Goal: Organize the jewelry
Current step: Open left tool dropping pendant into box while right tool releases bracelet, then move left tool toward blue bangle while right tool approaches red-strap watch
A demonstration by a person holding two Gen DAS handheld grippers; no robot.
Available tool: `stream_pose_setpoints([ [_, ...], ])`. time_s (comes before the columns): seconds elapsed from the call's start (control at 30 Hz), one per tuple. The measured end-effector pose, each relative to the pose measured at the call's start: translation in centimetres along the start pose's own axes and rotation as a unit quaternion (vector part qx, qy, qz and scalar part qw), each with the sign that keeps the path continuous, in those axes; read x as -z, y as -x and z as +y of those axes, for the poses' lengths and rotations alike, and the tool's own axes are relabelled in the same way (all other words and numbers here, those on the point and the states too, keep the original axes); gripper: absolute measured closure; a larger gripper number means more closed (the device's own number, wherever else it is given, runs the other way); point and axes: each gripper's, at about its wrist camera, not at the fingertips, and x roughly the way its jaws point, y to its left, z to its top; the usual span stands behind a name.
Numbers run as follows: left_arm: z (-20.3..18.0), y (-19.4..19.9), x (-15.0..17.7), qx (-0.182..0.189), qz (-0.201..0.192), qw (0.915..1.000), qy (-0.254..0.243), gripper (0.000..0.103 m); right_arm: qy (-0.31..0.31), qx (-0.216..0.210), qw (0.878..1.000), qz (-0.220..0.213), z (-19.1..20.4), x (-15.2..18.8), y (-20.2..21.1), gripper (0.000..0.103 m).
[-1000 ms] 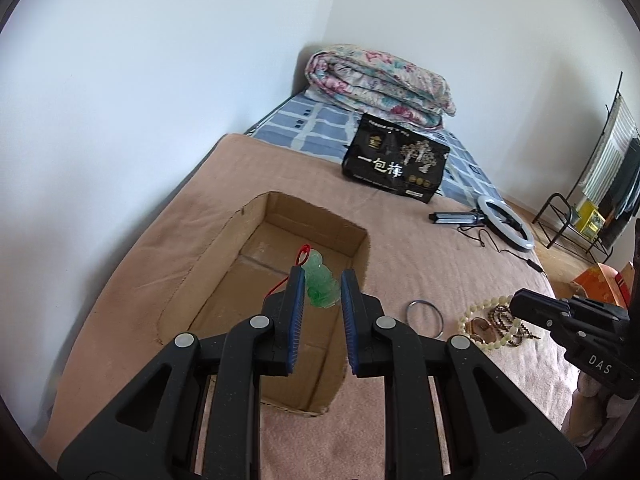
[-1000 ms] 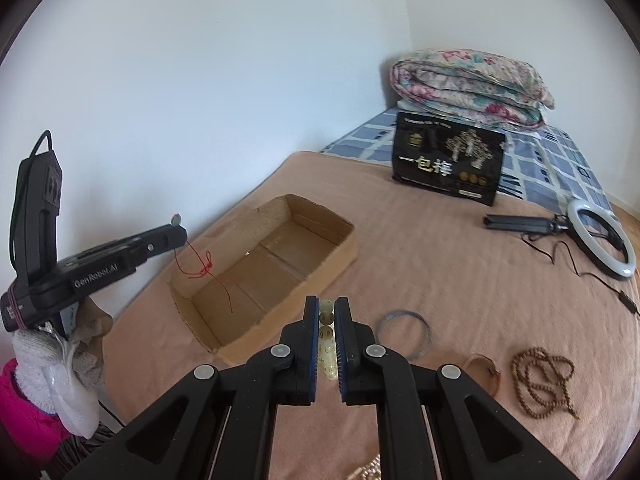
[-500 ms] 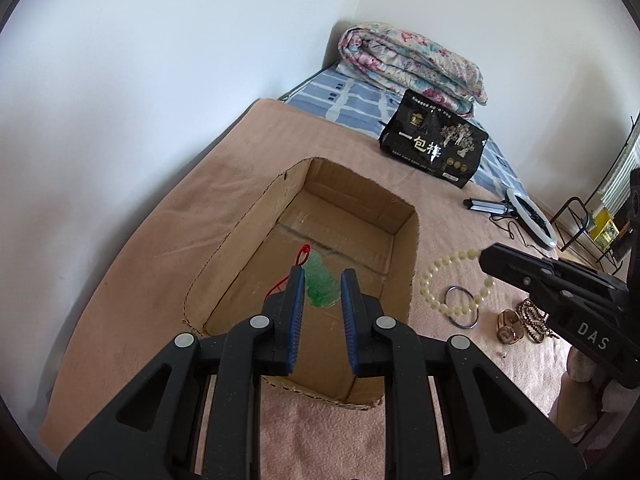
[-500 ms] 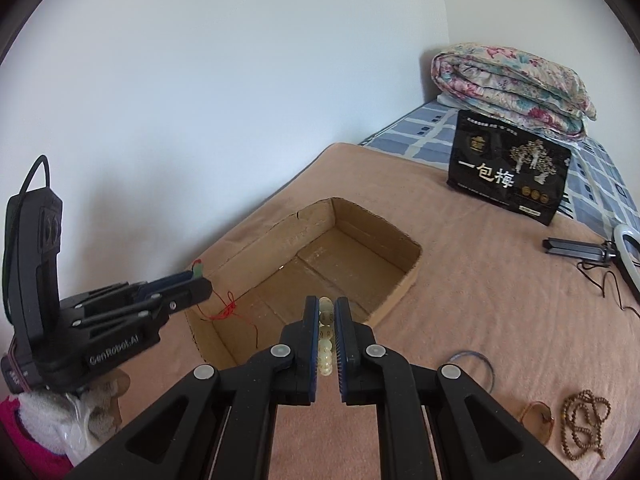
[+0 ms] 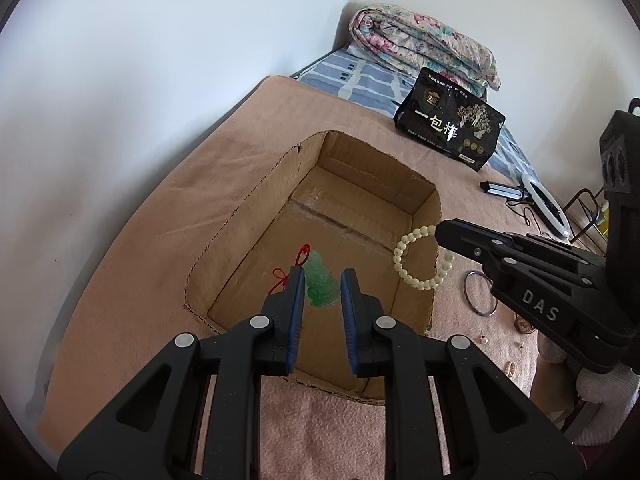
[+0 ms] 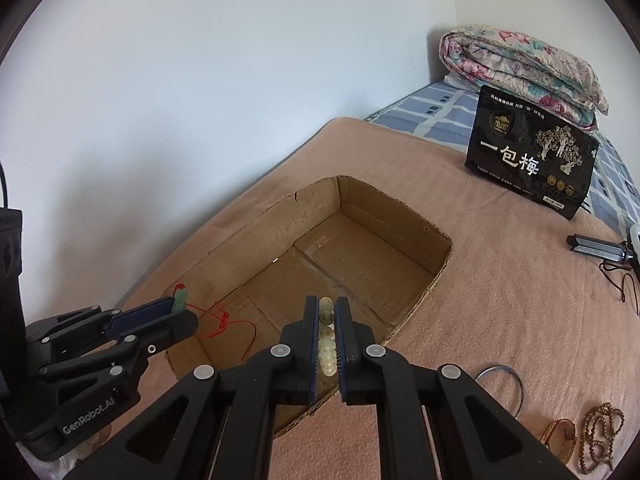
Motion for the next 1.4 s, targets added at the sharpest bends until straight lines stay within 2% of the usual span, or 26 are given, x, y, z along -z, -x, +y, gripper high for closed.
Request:
stream_pose_setpoints([
  [0.13, 0.1, -0.1, 0.0, 0.001, 0.004, 1.0, 0.0, 0.086, -0.009, -0.005, 1.0, 0.005, -0.3, 0.0, -0.5, 0.094],
  [0.2, 0.2, -0.2, 0.0, -0.003, 0.006, 1.0, 0.002, 0.086, -0.012, -0.006, 1.0, 0.003, -0.5, 0.0, -0.3, 0.073],
  [0.27, 0.2, -0.3, 0.0, -0.004, 0.01, 0.9999, 0.003, 0.079, -0.01, -0.002, 1.0, 0.001, -0.5, 0.1, -0.2, 0.071],
  [0.33, 0.1, -0.2, 0.0, -0.007, 0.007, 0.9999, 0.003, 0.077, -0.011, 0.0, 1.0, -0.001, -0.6, 0.2, 0.2, 0.068],
  [0.4, 0.0, -0.1, 0.0, -0.008, 0.007, 0.9999, 0.002, 0.077, -0.017, 0.002, 1.0, -0.008, -0.8, 0.3, 0.6, 0.054],
  [0.47, 0.0, -0.1, 0.0, -0.009, 0.006, 0.9999, 0.001, 0.077, -0.021, 0.005, 1.0, -0.014, -1.1, 0.3, 1.0, 0.048],
  [0.57, -0.1, 0.1, 0.0, -0.011, 0.002, 0.9999, -0.002, 0.077, -0.024, 0.007, 1.0, -0.017, -1.4, 0.4, 1.6, 0.046],
  [0.67, -0.5, 0.5, -0.1, -0.012, -0.004, 0.9999, -0.007, 0.077, -0.025, 0.011, 0.999, -0.022, -1.6, 0.5, 2.2, 0.039],
  [0.93, -2.4, 2.3, -0.2, -0.012, -0.031, 0.9989, -0.031, 0.077, -0.029, 0.022, 0.998, -0.041, -2.2, 1.0, 4.6, 0.03],
  [1.4, -7.5, 5.3, 0.1, 0.016, -0.072, 0.9943, -0.078, 0.076, -0.048, 0.063, 0.994, -0.079, -5.0, 2.7, 10.2, 0.009],
])
